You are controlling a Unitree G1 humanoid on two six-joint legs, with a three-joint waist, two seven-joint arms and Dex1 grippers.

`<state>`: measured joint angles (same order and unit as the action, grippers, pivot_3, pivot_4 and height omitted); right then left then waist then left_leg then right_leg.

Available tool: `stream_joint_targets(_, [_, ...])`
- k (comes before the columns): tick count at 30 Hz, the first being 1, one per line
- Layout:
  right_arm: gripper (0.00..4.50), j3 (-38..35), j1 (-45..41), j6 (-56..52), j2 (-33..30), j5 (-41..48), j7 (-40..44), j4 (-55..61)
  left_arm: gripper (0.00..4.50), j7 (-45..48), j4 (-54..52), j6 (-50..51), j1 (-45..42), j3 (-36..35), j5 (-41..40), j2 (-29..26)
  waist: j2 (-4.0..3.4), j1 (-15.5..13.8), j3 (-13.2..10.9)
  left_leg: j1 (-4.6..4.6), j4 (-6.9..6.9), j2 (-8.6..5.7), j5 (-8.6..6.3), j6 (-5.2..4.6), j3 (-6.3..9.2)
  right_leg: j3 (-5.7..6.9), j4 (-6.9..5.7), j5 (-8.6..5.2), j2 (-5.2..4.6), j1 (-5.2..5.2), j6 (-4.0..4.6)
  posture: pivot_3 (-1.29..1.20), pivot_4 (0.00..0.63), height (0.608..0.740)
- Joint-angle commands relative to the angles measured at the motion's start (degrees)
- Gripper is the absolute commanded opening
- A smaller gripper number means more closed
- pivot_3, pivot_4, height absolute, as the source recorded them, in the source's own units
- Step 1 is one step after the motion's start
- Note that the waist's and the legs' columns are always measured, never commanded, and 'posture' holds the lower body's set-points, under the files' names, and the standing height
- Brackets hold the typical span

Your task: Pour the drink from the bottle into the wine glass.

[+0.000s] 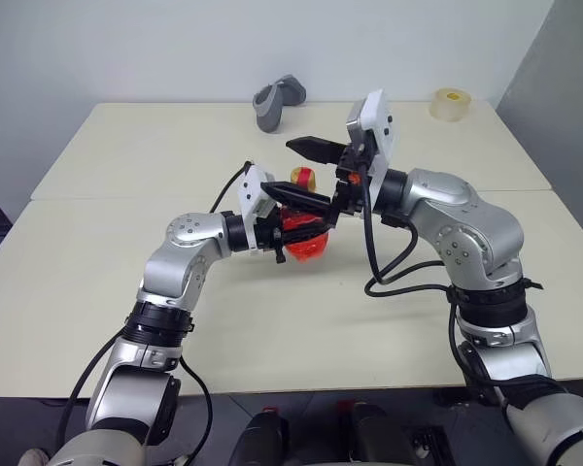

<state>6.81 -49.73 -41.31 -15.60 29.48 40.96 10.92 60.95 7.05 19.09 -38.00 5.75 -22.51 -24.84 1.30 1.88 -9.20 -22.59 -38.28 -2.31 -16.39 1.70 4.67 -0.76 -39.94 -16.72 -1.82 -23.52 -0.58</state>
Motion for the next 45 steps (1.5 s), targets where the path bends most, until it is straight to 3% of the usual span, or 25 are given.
stream_joint_targets(1, [4.5,0.63,-0.05,1.29,-0.63,-0.7,1.03,-0.43,1.29,0.37,-1.71,-1.85,-1.43,-1.11,-0.57,0.34,0.0,0.0,0.0,0.0,0.0,0.0,0.0,0.0,0.01,0.0,0.0,0.0,0.0,0.0,0.0,0.0,0.15,0.74])
stream_joint_targets(7, [4.5,-0.03,-0.43,1.84,-1.04,-1.13,1.69,-2.48,1.29,0.31,-2.14,-1.71,-1.08,-1.29,-0.67,0.15,0.0,0.0,0.0,0.0,0.0,0.0,0.0,0.0,0.0,0.0,0.0,0.0,0.0,0.0,0.0,0.0,0.15,0.74])
stream_joint_targets(10, [3.88,-0.16,-0.22,1.66,-1.25,-1.08,1.67,-2.97,1.29,0.1,-2.14,-1.74,-1.19,-1.3,-0.67,0.34,0.0,0.0,0.0,0.0,0.0,0.0,0.0,0.0,0.0,0.0,0.0,0.0,0.0,0.0,0.0,0.0,0.15,0.74])
stream_joint_targets(13, [2.88,-0.01,0.57,1.62,-2.07,-1.35,2.26,-3.11,1.29,-0.09,-2.3,-1.7,-1.23,-1.32,-0.72,0.45,0.0,-0.01,0.0,-0.01,0.0,0.0,0.0,0.0,0.0,0.0,0.0,0.0,0.0,0.0,0.0,0.0,0.15,0.74])
stream_joint_targets(19, [2.83,-0.74,1.3,1.14,-2.76,-0.91,2.35,-3.04,1.29,-0.18,-2.51,-1.69,-1.1,-1.42,-0.82,0.42,0.0,0.0,0.0,0.0,0.0,0.0,0.0,0.0,0.0,0.0,0.0,0.0,0.0,0.0,0.0,0.0,0.15,0.74])
stream_joint_targets(24, [1.39,-2.1,0.15,0.34,-1.55,0.22,1.71,-3.85,1.29,-0.22,-2.49,-1.71,-1.15,-1.27,-0.86,0.59,0.0,-0.01,0.0,-0.01,0.0,0.0,0.0,0.0,0.0,0.0,0.0,0.0,0.0,0.0,0.0,0.0,0.15,0.74])
stream_joint_targets(43, [1.39,-3.34,-2.09,-0.89,-0.3,4.02,3.75,-4.45,1.27,-0.29,-6.44,0.33,1.05,-1.99,-1.41,-0.3,0.0,0.0,0.0,0.0,-0.01,0.0,0.0,0.0,0.01,0.0,0.0,0.0,0.0,0.0,0.0,0.0,0.15,0.74])
stream_joint_targets(45, [2.15,-3.33,-2.16,-0.49,-0.22,3.76,3.62,-4.4,1.27,-0.23,-6.02,0.16,0.84,-2.06,-1.28,-0.21,0.0,0.0,0.0,0.0,-0.01,0.0,0.0,0.0,0.0,0.0,0.0,0.0,0.0,0.0,0.0,0.0,0.15,0.74])
